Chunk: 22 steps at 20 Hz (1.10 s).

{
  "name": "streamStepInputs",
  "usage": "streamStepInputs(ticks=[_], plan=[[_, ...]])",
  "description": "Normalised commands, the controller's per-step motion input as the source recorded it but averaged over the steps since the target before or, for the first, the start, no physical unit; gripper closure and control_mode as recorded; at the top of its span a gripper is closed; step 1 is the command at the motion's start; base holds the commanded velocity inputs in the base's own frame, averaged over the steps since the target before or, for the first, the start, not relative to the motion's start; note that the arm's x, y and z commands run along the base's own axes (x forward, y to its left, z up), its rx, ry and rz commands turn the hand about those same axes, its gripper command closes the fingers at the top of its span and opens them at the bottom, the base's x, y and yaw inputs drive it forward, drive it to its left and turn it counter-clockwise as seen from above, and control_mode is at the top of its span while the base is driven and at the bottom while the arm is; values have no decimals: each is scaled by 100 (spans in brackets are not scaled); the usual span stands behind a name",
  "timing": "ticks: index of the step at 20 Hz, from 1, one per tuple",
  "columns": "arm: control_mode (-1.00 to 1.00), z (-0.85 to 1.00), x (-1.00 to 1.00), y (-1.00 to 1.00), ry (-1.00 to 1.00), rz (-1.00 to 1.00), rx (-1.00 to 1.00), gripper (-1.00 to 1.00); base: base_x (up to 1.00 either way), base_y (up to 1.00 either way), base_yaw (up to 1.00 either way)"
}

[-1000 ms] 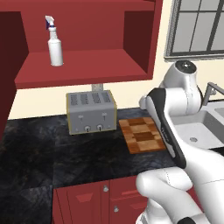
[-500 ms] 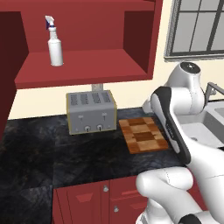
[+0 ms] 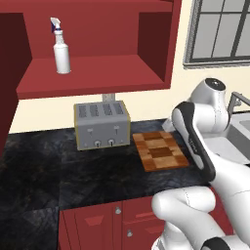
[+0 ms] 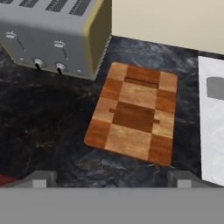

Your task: Move the cutting board and knife to the sink. Then move spray from the cabinet to the counter.

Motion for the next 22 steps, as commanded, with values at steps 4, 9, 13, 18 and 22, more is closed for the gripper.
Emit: streamStepInputs(ticks=[4,9,13,18,22], plan=[[-100,-25,41,-10,-1,0,0,-100,0,0,0],[-100,-23,47,-18,-1,-1,0,-100,0,0,0],[-100,-22,55,-26,0,-3,0,-100,0,0,0],[-100,-21,56,-26,0,-2,0,-100,0,0,0],[-100,-23,58,-23,0,-2,0,-100,0,0,0]])
